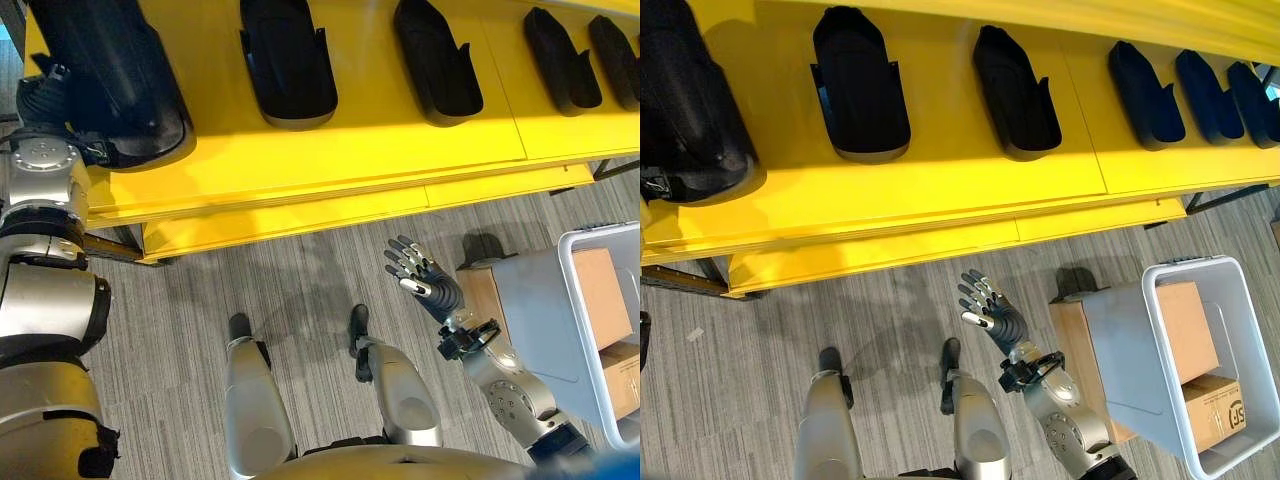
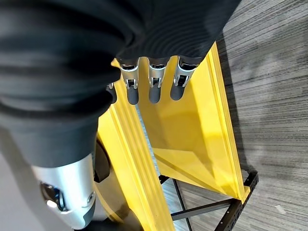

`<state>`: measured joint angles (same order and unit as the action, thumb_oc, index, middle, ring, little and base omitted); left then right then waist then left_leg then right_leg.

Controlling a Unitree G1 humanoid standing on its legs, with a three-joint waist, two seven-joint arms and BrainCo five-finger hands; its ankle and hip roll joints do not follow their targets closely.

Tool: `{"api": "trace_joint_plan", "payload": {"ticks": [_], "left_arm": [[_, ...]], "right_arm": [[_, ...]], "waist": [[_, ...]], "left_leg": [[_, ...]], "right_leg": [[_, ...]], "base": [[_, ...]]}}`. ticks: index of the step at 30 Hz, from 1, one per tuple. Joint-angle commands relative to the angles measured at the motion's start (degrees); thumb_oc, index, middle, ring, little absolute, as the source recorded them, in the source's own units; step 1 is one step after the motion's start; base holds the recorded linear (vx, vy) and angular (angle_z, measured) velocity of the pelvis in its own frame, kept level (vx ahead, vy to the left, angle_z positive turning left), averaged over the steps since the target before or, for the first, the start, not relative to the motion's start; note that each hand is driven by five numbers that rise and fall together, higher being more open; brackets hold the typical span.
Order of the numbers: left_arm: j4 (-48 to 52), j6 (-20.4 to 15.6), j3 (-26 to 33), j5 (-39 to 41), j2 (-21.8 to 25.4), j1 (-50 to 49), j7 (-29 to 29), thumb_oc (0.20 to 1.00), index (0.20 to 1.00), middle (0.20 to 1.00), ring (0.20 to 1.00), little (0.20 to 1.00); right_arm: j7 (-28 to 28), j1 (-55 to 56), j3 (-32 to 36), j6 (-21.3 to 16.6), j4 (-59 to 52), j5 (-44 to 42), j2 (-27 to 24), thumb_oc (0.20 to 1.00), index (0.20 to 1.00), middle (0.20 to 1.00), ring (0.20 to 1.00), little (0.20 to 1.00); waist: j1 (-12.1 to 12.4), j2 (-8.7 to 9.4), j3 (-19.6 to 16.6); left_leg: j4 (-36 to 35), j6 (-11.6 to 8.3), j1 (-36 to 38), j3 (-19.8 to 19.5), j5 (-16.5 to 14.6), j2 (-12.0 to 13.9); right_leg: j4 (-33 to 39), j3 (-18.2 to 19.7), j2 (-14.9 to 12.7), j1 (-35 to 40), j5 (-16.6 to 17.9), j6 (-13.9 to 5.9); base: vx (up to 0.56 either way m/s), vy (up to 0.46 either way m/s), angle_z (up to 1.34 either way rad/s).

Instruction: Move parts from the plastic box to the shelf.

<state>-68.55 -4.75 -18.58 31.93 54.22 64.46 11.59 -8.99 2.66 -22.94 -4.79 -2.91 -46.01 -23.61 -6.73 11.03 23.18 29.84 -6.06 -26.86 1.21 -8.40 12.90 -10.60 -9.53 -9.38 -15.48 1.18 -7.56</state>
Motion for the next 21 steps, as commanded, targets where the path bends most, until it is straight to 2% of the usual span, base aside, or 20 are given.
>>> {"api": "trace_joint_plan", "payload": {"ticks": [1,13,21], "left_arm": [[0.34,-3.37,-1.25,-0.2,5.08,4.14,1.03,1.0,1.0,1.0,1.0,1.0],[0.85,-3.46,-0.96,0.15,4.7,3.68,0.59,1.0,1.0,1.0,1.0,1.0],[5.64,-5.14,-1.46,0.78,4.35,2.07,0.06,1.0,1.0,1.0,1.0,1.0]], "right_arm": [[-1.73,2.9,2.9,-2.53,-3.55,-1.14,-3.23,1.0,1.0,1.0,1.0,1.0],[-2.05,2.86,3.72,-2.24,-3.89,-1.09,-4.07,1.0,1.0,1.0,1.0,1.0],[-2.22,1.96,4.04,-2.07,-3.86,-1.19,-4.47,1.0,1.0,1.0,1.0,1.0]], "waist": [[0.84,-0.28,-4.79],[0.81,-0.76,-5.21],[1.44,-1.94,-5.45]], "left_leg": [[1.7,-0.37,0.43,0.78,-1.64,1.27],[2.04,-0.37,0.35,0.69,-1.66,1.4],[0.98,-0.5,1.77,0.75,-1.18,1.09]], "right_leg": [[-1.08,1.98,-3.67,0.2,0.6,-3.59],[-1.85,2.38,-3.59,-0.31,0.45,-3.65],[-2.22,2.2,-4.08,0.7,0.16,-3.69]], "base": [[0.0,0.0,0.0],[0.0,-0.001,-0.02],[0.0,0.0,0.0]]}}
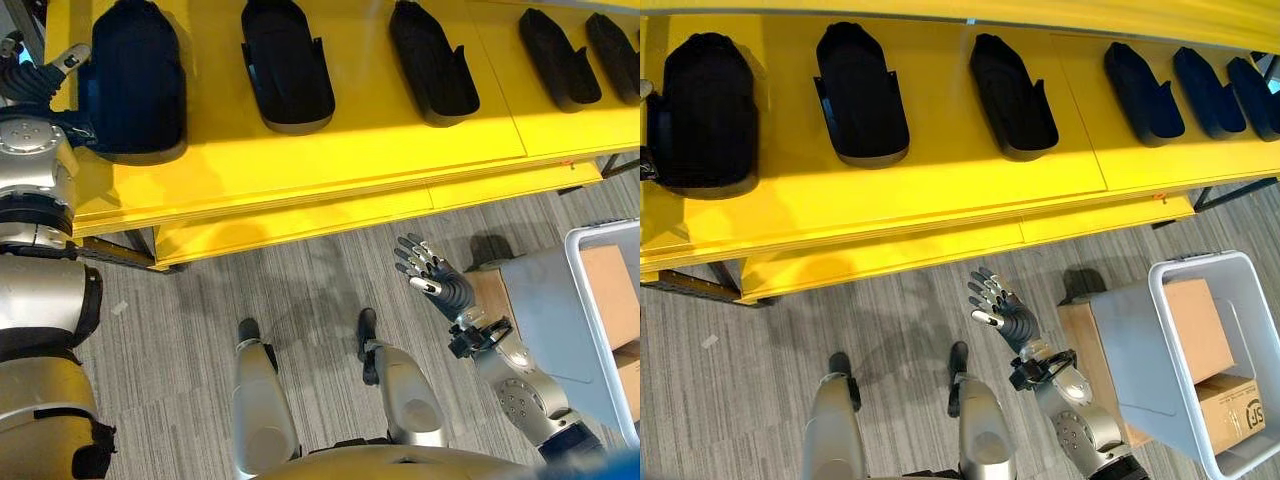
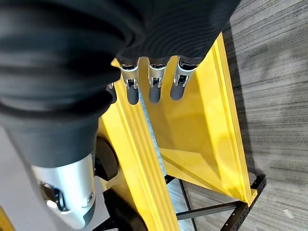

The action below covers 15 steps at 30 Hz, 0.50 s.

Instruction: Move parts from the plastic box to the shelf.

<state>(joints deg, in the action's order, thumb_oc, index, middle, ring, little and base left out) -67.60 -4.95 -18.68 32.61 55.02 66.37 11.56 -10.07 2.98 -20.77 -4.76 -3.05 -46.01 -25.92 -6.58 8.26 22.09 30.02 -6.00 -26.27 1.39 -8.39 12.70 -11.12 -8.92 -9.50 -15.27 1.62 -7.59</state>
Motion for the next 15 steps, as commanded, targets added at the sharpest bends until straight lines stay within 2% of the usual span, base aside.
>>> {"api": "trace_joint_plan", "payload": {"ticks": [1,4,9,11,12,15], "left_arm": [[5.64,-5.1,-1.42,0.28,3.32,-0.61,-0.16,1.0,1.0,1.0,1.0,1.0],[9.3,-6.07,-1.19,0.37,3.14,-2.73,-0.42,1.0,1.0,1.0,1.0,1.0],[24.69,-8.27,1.14,-2.81,3.87,-12.66,0.07,1.0,1.0,1.0,1.0,1.0],[33.91,-9.27,4.94,-5.12,3.99,-20.19,0.56,1.0,1.0,1.0,1.0,1.0],[40.75,-9.58,9.6,-5.36,3.08,-28.72,-0.62,1.0,1.0,1.0,1.0,1.0],[43.63,-9.41,11.55,-6.87,1.79,-32.18,-0.13,1.0,1.0,1.0,1.0,1.0]], "right_arm": [[-1.23,1.59,1.88,-2.08,-3.68,-1.18,-2.29,1.0,1.0,1.0,1.0,1.0],[-1.31,1.41,1.96,-2.1,-3.47,-1.06,-2.19,1.0,1.0,1.0,1.0,1.0],[-1.24,0.84,2.6,-2.07,-3.38,-0.28,-2.1,1.0,1.0,1.0,1.0,1.0],[-1.27,1.44,3.65,-2.26,-3.67,0.21,-1.73,1.0,1.0,1.0,1.0,1.0],[-1.14,1.77,5.08,-2.11,-3.78,0.9,-1.56,1.0,1.0,1.0,1.0,1.0],[-1.09,2.06,5.12,-2.02,-3.67,1.17,-1.44,1.0,1.0,1.0,1.0,1.0]], "waist": [[1.41,0.65,-4.37],[1.68,0.28,-4.48],[2.79,-0.52,-4.61],[3.67,-0.86,-4.29],[4.25,-1.26,-4.16],[4.13,-1.36,-4.45]], "left_leg": [[0.67,-0.58,1.4,0.57,-1.11,1.22],[0.04,-0.64,2.02,0.56,-0.85,1.06],[-2.59,-0.69,4.41,0.54,0.55,0.08],[-3.46,-0.79,5.85,0.57,0.7,0.0],[-4.04,-0.74,6.79,0.54,1.05,-0.13],[-4.55,-0.69,7.01,0.49,1.4,-0.37]], "right_leg": [[-1.81,1.44,-4.05,0.65,-0.32,-3.61],[-1.68,1.27,-4.2,1.21,-0.35,-3.59],[-0.95,0.56,-4.84,3.38,-0.18,-3.36],[-0.73,0.34,-4.86,4.51,-0.42,-3.21],[-0.64,0.22,-5.13,5.29,-0.56,-3.1],[-0.59,0.01,-5.36,5.44,-0.57,-3.03]], "base": [[0.0,0.0,0.0],[0.0,0.001,0.03],[0.02,0.003,0.06],[0.03,0.004,0.06],[0.0,0.0,0.0],[0.02,0.009,0.0]]}}
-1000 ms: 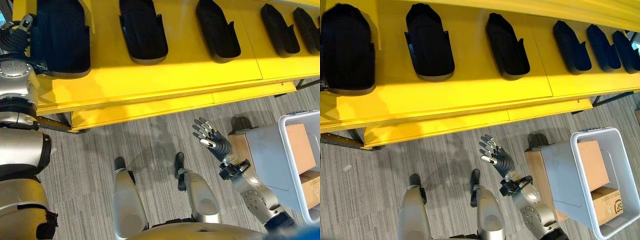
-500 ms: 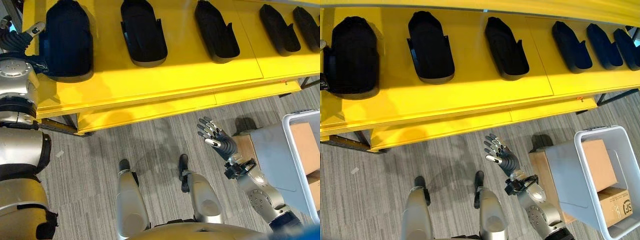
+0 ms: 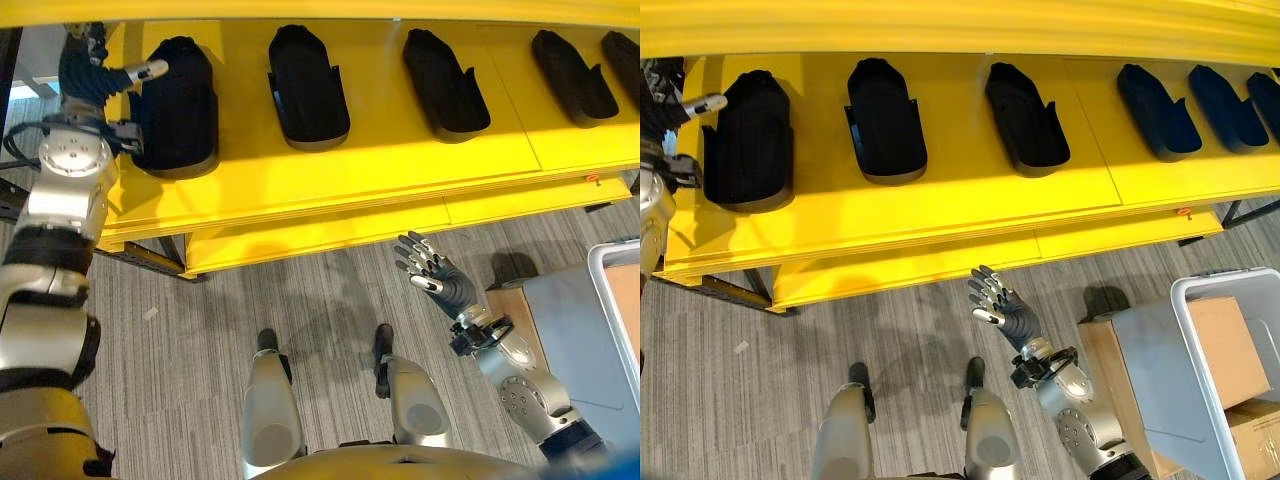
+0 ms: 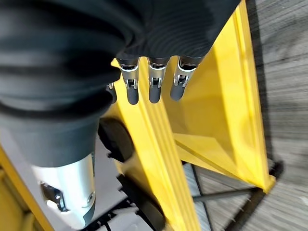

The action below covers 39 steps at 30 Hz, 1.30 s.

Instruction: Move parts from the plastic box to the shelf.

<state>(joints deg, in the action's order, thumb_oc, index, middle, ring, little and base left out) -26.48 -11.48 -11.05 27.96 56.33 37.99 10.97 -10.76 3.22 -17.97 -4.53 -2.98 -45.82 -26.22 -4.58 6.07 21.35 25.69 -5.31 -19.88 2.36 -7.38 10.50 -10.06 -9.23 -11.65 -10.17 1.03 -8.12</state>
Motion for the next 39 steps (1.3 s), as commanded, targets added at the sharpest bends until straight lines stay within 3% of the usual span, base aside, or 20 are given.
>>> {"api": "trace_joint_plan", "payload": {"ticks": [1,4,8,12,16,30,39], "left_arm": [[9.96,-2.71,7.45,-8.89,-0.07,-10.25,0.73,1.0,1.0,1.0,1.0,1.0],[17.21,-2.39,12.41,-18.39,-5.18,-20.84,0.44,1.0,1.0,1.0,1.0,1.0],[22.59,-1.97,14.7,-27.13,-7.64,-26.47,0.57,1.0,1.0,1.0,1.0,1.0],[27.7,-0.88,16.27,-38.83,-7.55,-33.28,-0.56,1.0,1.0,1.0,1.0,1.0],[30.49,-1.12,17.34,-43.56,-8.2,-37.86,-1.5,1.0,1.0,1.0,1.0,1.0],[27.46,1.23,13.77,-53.3,-7.1,-38.95,-3.53,1.0,1.0,1.0,1.0,1.0],[22.83,2.23,12.17,-51.88,-7.61,-36.27,-4.63,1.0,1.0,1.0,1.0,1.0]], "right_arm": [[-0.24,2.07,3.75,-1.94,-3.5,1.78,-0.69,1.0,1.0,1.0,1.0,1.0],[-0.49,2.69,5.24,-1.41,-3.94,2.58,-0.64,1.0,1.0,1.0,1.0,1.0],[-0.53,2.69,6.25,-1.33,-4.18,2.93,-0.5,1.0,1.0,1.0,1.0,1.0],[-0.49,3.08,7.49,-1.2,-4.67,3.34,-1.06,1.0,1.0,1.0,1.0,1.0],[-0.24,3.22,8.33,-1.08,-5.25,3.66,-1.3,1.0,1.0,1.0,1.0,1.0],[0.91,3.01,8.82,-0.65,-5.91,4.18,-1.4,1.0,1.0,1.0,1.0,1.0],[1.0,2.46,8.62,-0.19,-6.0,3.74,-1.14,1.0,1.0,1.0,1.0,1.0]], "waist": [[2.86,0.68,-3.63],[3.51,0.44,-3.82],[3.95,0.37,-3.96],[4.47,0.06,-3.56],[4.75,-0.04,-3.36],[4.55,-0.32,-2.28],[4.31,-0.61,-1.97]], "left_leg": [[-0.68,-1.41,1.47,-0.53,0.52,1.63],[-1.85,-1.36,3.05,-0.45,0.73,1.36],[-2.44,-1.31,3.7,-0.45,0.75,1.32],[-2.46,-1.23,4.36,-0.47,0.27,1.45],[-2.92,-0.96,4.18,-0.54,0.71,1.18],[-2.79,-0.59,3.06,-0.75,1.15,0.86],[-2.29,-0.55,2.57,-0.55,1.25,1.0]], "right_leg": [[-1.61,0.12,-3.47,1.13,-0.28,-2.42],[-1.5,-0.04,-3.65,2.46,-0.81,-2.15],[-1.69,0.0,-3.83,2.96,-1.27,-1.92],[-2.28,0.01,-3.75,3.28,-1.92,-1.9],[-2.62,-0.08,-3.92,2.86,-1.86,-1.83],[-4.09,0.2,-4.15,1.26,-2.04,-1.82],[-5.17,0.99,-4.09,0.04,-2.16,-1.72]], "base": [[0.04,0.015,0.12],[0.05,0.011,0.09],[0.02,0.001,0.09],[0.0,-0.001,0.01],[0.0,0.0,0.0],[0.0,0.0,0.0],[0.0,0.002,-0.01]]}}
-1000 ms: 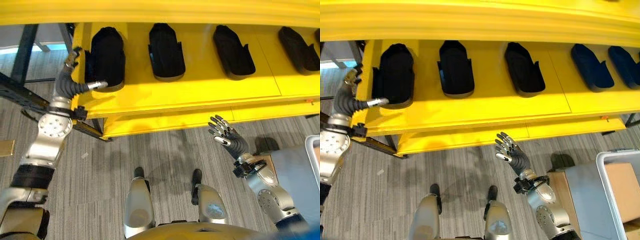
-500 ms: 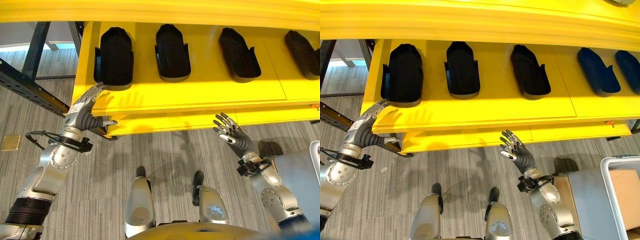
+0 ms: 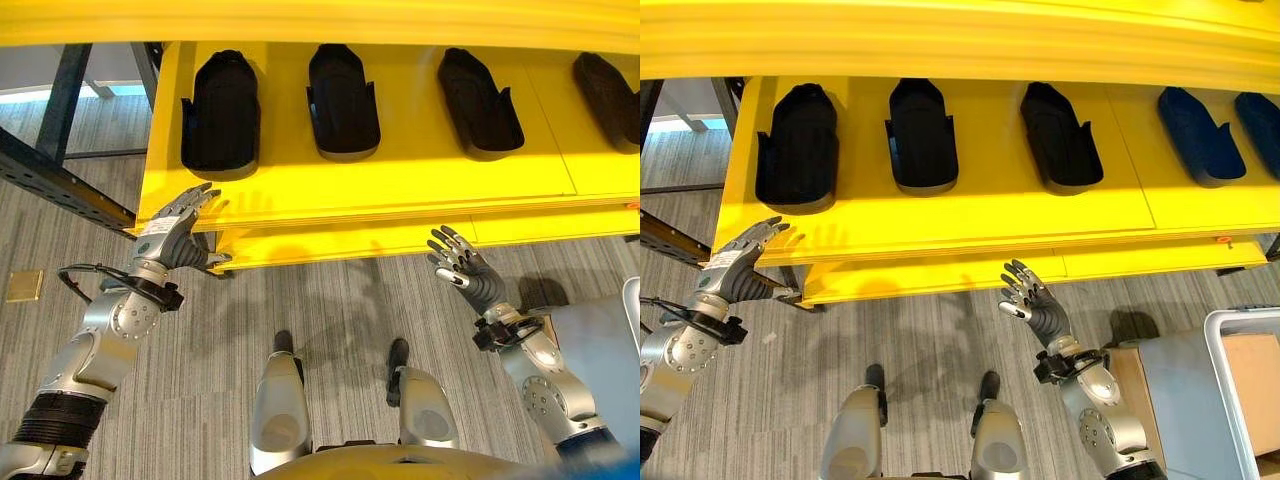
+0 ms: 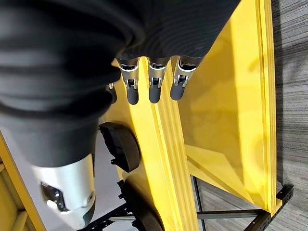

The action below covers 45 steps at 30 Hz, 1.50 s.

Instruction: Move parts from the plastic box to the shelf.

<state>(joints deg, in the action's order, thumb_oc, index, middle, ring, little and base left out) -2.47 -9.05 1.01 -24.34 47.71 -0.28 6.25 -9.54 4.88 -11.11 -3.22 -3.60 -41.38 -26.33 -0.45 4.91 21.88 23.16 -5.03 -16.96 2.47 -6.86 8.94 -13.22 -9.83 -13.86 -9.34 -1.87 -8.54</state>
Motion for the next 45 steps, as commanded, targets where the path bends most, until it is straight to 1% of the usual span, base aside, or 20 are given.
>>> {"api": "trace_joint_plan", "payload": {"ticks": [1,3,4,8,11,14,16,28,35,45], "left_arm": [[-1.55,-0.12,-0.08,0.54,1.05,2.39,0.07,1.0,1.0,1.0,1.0,1.0],[-1.95,-0.22,-0.43,0.91,1.03,2.89,0.06,1.0,1.0,1.0,1.0,1.0],[-3.98,-0.35,-0.94,3.96,0.51,3.66,-0.73,1.0,1.0,1.0,1.0,1.0],[-6.2,0.4,-2.22,4.93,0.83,5.63,-1.13,1.0,1.0,1.0,1.0,1.0],[-7.84,0.62,-3.08,4.75,1.05,6.48,-1.51,1.0,1.0,1.0,1.0,1.0],[-7.33,1.01,-3.32,4.8,1.3,6.93,-2.17,1.0,1.0,1.0,1.0,1.0],[-7.73,1.27,-3.48,5.03,2.16,7.41,-3.15,1.0,1.0,1.0,1.0,1.0],[-11.07,2.3,-5.68,5.32,3.88,10.65,-4.73,1.0,1.0,1.0,1.0,1.0],[-14.29,2.66,-8.09,5.05,5.28,13.32,-5.76,1.0,1.0,1.0,1.0,1.0],[-17.13,3.08,-9.37,4.47,6.13,16.01,-5.6,1.0,1.0,1.0,1.0,1.0]], "right_arm": [[-0.34,0.81,1.66,-1.46,-5.47,-0.87,-1.0,1.0,1.0,1.0,1.0,1.0],[-0.45,0.74,1.54,-1.39,-5.38,-1.03,-0.93,1.0,1.0,1.0,1.0,1.0],[-0.55,0.93,1.69,-1.36,-5.54,-1.39,-1.05,1.0,1.0,1.0,1.0,1.0],[-0.67,1.05,1.24,-1.19,-5.42,-1.41,-1.14,1.0,1.0,1.0,1.0,1.0],[-0.81,1.03,1.06,-1.15,-5.39,-1.31,-1.25,1.0,1.0,1.0,1.0,1.0],[-0.85,1.01,1.05,-1.05,-5.39,-1.36,-1.27,1.0,1.0,1.0,1.0,1.0],[-0.83,1.28,1.31,-0.88,-5.33,-1.34,-1.14,1.0,1.0,1.0,1.0,1.0],[-1.26,1.78,1.35,-0.28,-5.35,-1.6,-1.43,1.0,1.0,1.0,1.0,1.0],[-1.41,2.33,1.44,-0.28,-5.41,-1.52,-1.75,1.0,1.0,1.0,1.0,1.0],[-1.76,3.0,1.62,-0.41,-5.32,-1.5,-1.9,1.0,1.0,1.0,1.0,1.0]], "waist": [[0.12,0.5,-2.51],[0.06,0.48,-2.46],[-0.15,0.31,-2.36],[-0.49,0.04,-1.96],[-0.65,-0.04,-1.77],[-0.76,-0.15,-1.6],[-0.96,-0.38,-1.35],[-1.6,-0.85,-0.48],[-2.13,-1.05,-0.2],[-2.53,-1.26,-0.07]], "left_leg": [[0.27,-0.84,-0.39,-0.63,0.73,2.59],[0.35,-0.84,-0.48,-0.6,0.75,2.63],[0.4,-0.84,-0.63,-0.54,0.88,2.62],[0.63,-0.87,-0.88,-0.45,0.96,2.61],[0.8,-0.91,-1.06,-0.37,1.0,2.66],[0.67,-0.97,-1.1,-0.32,1.05,2.65],[0.92,-1.01,-1.25,-0.27,1.02,2.7],[1.33,-1.08,-1.76,0.04,1.12,2.84],[1.73,-1.15,-2.04,0.22,1.03,2.98],[1.7,-1.31,-2.11,0.37,1.08,3.08]], "right_leg": [[-2.07,1.66,-1.89,-0.9,0.73,-1.28],[-2.24,1.68,-1.86,-1.03,0.69,-1.27],[-2.47,1.69,-1.91,-1.35,0.74,-1.31],[-3.07,2.16,-1.96,-2.04,0.7,-1.28],[-3.32,2.26,-2.03,-2.37,0.67,-1.3],[-3.36,2.38,-2.05,-2.63,0.68,-1.34],[-3.85,2.58,-2.11,-3.01,0.59,-1.34],[-4.56,3.03,-2.2,-3.88,0.46,-1.32],[-5.27,3.35,-2.29,-4.45,0.19,-1.32],[-5.68,3.51,-2.22,-4.84,-0.01,-1.3]], "base": [[0.0,0.0,0.0],[0.0,0.0,0.0],[0.0,0.0,0.0],[0.0,0.0,0.0],[0.0,0.005,-0.05],[0.0,0.0,0.0],[0.0,0.0,0.0],[0.0,0.0,-0.01],[0.0,0.0,0.0],[0.0,0.0,0.0]]}}
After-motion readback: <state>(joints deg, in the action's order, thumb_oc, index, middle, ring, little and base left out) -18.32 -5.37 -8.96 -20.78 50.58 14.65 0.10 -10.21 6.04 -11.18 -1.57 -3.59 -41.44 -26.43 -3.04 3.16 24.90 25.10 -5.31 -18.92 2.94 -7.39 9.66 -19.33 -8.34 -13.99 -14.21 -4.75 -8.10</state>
